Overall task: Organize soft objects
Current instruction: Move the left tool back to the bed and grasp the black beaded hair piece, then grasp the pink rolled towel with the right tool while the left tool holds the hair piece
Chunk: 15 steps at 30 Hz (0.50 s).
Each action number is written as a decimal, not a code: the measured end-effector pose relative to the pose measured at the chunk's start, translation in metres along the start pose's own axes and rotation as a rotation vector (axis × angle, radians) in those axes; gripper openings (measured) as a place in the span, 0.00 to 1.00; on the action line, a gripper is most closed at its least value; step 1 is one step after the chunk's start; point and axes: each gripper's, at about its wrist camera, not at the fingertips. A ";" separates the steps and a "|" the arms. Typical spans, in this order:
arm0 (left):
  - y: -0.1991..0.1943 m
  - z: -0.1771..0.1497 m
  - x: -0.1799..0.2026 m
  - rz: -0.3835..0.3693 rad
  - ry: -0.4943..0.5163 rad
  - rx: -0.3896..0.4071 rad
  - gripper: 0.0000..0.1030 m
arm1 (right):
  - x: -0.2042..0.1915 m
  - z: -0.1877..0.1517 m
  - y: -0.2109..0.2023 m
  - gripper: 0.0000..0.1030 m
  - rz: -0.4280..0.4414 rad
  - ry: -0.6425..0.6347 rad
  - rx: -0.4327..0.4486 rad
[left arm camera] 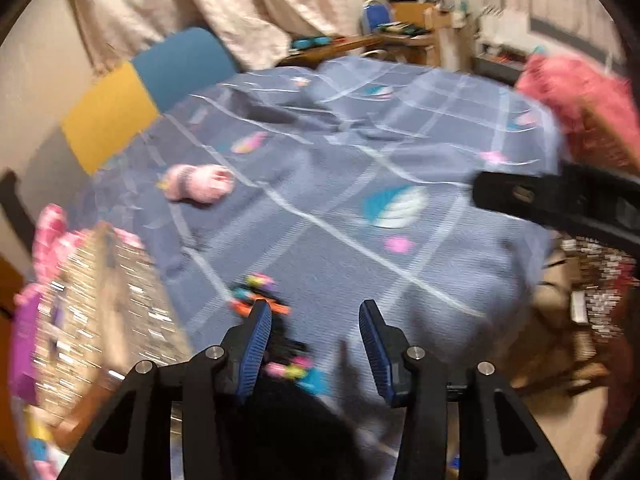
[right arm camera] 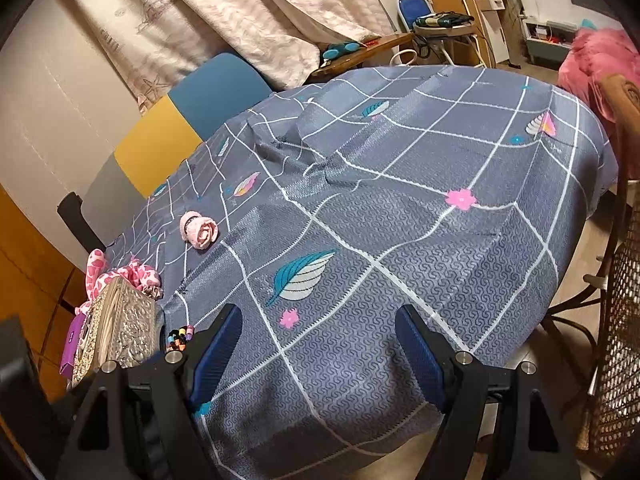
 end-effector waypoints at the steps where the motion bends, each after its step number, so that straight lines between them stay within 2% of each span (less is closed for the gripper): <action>1: 0.002 0.003 -0.001 0.035 0.006 -0.007 0.45 | 0.001 0.000 0.001 0.77 0.003 0.006 -0.004; 3: 0.010 0.008 -0.004 0.061 0.001 -0.036 0.45 | 0.000 -0.001 0.002 0.77 0.010 0.010 -0.008; 6: 0.036 0.011 0.000 0.111 0.037 -0.160 0.45 | -0.003 -0.001 0.001 0.77 0.014 -0.003 -0.007; 9: 0.051 0.010 0.004 0.140 0.048 -0.212 0.45 | -0.005 -0.001 0.001 0.77 0.017 -0.009 -0.008; 12: 0.054 0.010 0.000 0.122 0.001 -0.204 0.41 | -0.004 0.000 0.001 0.77 0.014 -0.003 -0.009; 15: 0.058 0.010 -0.007 0.066 -0.044 -0.187 0.29 | -0.002 0.000 0.002 0.77 0.007 0.001 -0.012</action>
Point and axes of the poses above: each gripper's, at about its wrist camera, not at the fingertips, and y roughly the way its jaws point, x to its right, z to its top, and after that the axes turned 6 degrees about z, right-handed
